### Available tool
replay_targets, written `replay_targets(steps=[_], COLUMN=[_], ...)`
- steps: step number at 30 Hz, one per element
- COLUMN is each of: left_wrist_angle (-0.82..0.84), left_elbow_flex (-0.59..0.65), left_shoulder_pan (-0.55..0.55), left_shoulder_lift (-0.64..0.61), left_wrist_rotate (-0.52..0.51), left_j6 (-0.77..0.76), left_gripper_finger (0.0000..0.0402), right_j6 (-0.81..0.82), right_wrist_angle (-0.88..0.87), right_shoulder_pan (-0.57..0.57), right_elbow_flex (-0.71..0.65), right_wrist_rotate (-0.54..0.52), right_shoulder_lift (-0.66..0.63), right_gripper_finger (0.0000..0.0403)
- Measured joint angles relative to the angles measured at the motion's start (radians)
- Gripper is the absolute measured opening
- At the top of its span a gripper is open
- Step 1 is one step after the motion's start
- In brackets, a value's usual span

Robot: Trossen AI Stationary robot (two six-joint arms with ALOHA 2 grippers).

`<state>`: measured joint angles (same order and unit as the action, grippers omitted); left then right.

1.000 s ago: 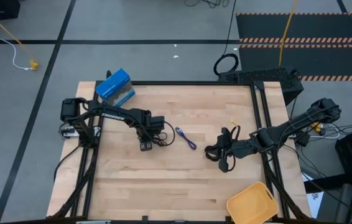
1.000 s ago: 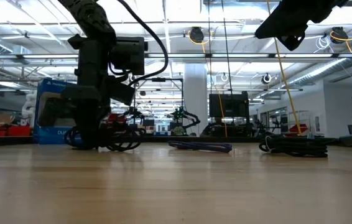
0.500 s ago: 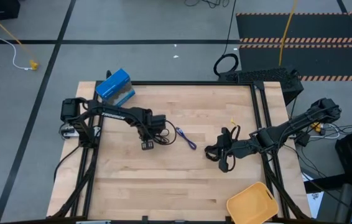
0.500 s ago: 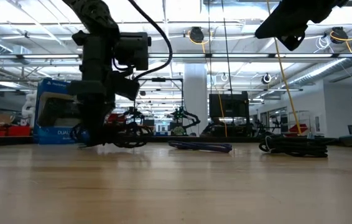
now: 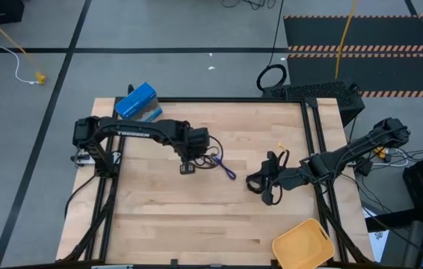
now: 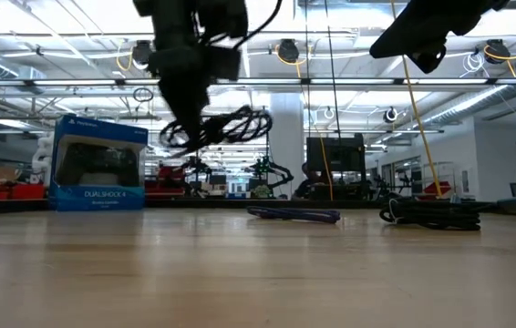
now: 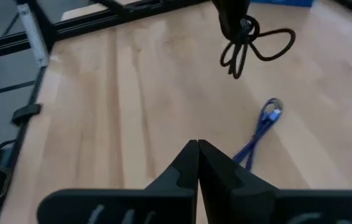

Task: Pick and place USB-C Cables
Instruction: Put the left black charger cable into the yellow bin

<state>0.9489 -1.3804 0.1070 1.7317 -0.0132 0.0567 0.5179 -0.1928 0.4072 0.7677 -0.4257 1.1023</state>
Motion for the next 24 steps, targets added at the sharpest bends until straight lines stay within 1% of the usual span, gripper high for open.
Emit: replay_targets(steps=[5,11,14,16,19,24], left_wrist_angle=[-0.031,-0.179,-0.256,-0.290,-0.341,-0.411], left_elbow_flex=[-0.071,-0.077,-0.077,-0.077,-0.077,-0.077], left_shoulder_pan=[-0.017,-0.038,-0.050,-0.057,-0.066,-0.070], left_shoulder_lift=[0.000,-0.001,0.001,0.002,0.002,0.002], left_wrist_rotate=[-0.069,-0.105,-0.130,-0.132,-0.157,-0.175], left_j6=[0.041,0.046,0.079,0.102,0.110,0.141], left_gripper_finger=[0.0032,0.0029,0.0025,0.0024,0.0023,0.0022], right_j6=[0.001,-0.004,-0.013,-0.037,-0.115,-0.318], right_wrist_angle=[0.000,0.001,0.008,0.017,0.059,0.181], right_shoulder_pan=[0.000,0.000,0.000,0.000,0.000,0.000], right_elbow_flex=[0.000,0.000,0.000,0.000,0.000,0.000], right_wrist_rotate=[-0.083,-0.204,-0.234,-0.258,-0.278,-0.311], right_shoulder_lift=[0.000,0.000,0.000,0.000,0.000,0.000], right_gripper_finger=[0.0000,0.0000,0.0011,0.0027,0.0063,0.0144])
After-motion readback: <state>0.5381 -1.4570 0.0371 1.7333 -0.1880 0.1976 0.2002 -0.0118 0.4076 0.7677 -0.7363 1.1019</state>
